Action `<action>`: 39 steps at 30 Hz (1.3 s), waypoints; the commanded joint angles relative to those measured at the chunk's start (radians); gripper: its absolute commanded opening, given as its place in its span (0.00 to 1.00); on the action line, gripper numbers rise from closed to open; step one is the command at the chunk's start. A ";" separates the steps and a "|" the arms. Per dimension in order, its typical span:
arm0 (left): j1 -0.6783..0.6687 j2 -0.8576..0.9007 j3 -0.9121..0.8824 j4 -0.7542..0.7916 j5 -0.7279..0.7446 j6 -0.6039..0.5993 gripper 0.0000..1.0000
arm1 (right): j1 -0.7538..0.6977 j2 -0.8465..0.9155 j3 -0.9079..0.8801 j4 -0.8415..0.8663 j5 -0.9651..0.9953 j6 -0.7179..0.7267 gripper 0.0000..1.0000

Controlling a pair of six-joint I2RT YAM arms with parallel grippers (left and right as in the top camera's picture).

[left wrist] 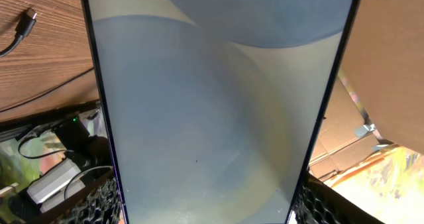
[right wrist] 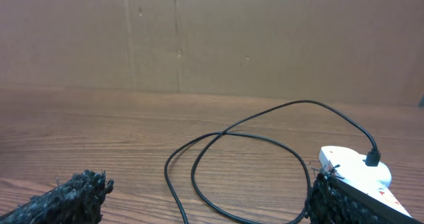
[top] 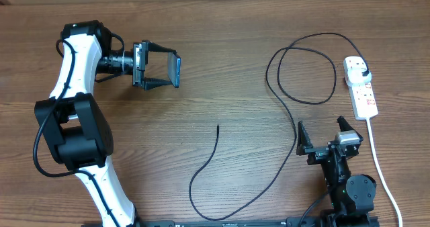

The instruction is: Plug charger to phone and switch on socket

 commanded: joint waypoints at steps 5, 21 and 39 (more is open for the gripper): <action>-0.010 -0.049 0.031 -0.005 0.055 0.000 0.04 | 0.004 -0.011 -0.011 0.005 0.003 -0.001 1.00; -0.010 -0.049 0.031 -0.005 0.052 0.006 0.04 | 0.004 -0.011 -0.011 0.005 0.003 -0.001 1.00; -0.010 -0.049 0.031 -0.006 0.052 0.006 0.04 | 0.004 -0.011 -0.011 0.005 0.003 -0.001 1.00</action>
